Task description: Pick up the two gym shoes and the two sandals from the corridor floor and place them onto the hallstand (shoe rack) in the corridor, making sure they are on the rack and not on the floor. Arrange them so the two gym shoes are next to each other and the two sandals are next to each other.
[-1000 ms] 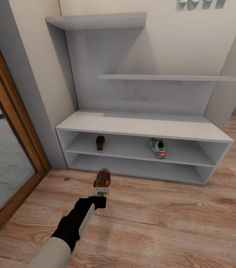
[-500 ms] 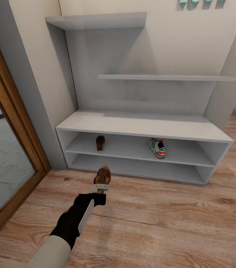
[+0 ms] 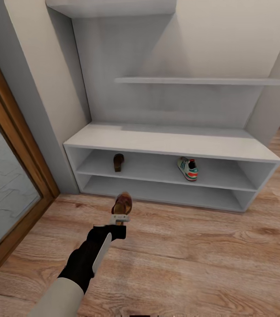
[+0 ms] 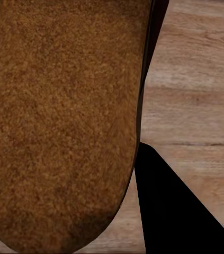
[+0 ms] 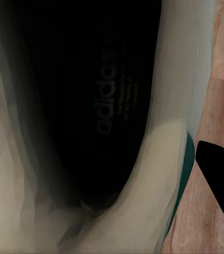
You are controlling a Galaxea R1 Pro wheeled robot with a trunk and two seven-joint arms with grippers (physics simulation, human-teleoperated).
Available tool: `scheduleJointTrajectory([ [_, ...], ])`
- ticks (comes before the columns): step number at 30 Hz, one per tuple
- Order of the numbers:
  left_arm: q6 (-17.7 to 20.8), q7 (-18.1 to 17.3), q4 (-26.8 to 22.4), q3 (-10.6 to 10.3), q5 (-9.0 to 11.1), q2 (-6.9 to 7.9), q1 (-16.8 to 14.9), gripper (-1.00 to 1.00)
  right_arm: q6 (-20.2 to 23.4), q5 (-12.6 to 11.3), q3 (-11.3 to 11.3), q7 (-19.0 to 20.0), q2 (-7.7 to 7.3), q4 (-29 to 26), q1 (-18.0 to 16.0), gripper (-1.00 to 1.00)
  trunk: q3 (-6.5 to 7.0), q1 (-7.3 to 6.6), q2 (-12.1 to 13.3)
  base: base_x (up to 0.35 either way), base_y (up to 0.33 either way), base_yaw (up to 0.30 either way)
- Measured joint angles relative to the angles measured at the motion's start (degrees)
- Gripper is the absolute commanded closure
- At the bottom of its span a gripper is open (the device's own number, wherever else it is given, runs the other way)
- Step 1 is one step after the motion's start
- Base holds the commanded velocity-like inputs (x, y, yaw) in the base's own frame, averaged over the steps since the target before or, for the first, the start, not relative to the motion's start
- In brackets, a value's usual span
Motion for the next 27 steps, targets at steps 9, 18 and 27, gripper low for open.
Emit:
scheduleJointTrajectory([
  [9, 0.0, 0.0, 0.1, 0.0, 0.1, 0.00, 0.0, 1.00, 0.0, 2.4, -0.2, 0.0, 0.00, 0.0, 0.0, 1.00, -2.84, 0.23, -0.1, 0.000, 0.000, 0.000],
  [18, -0.1, 0.0, 0.2, 0.0, 0.0, 0.05, 0.0, 1.00, 0.0, 2.8, -0.2, 0.0, 0.00, 0.0, 0.0, 1.00, -5.24, 0.43, -0.2, 0.000, 0.000, 0.000],
  [27, -0.3, -0.1, 0.2, -0.1, 0.0, -0.04, 0.0, 1.00, 0.0, 2.8, -0.2, 0.0, -0.01, 0.0, 0.0, 1.00, -5.29, 0.42, -0.2, 0.055, 0.000, 0.000],
])
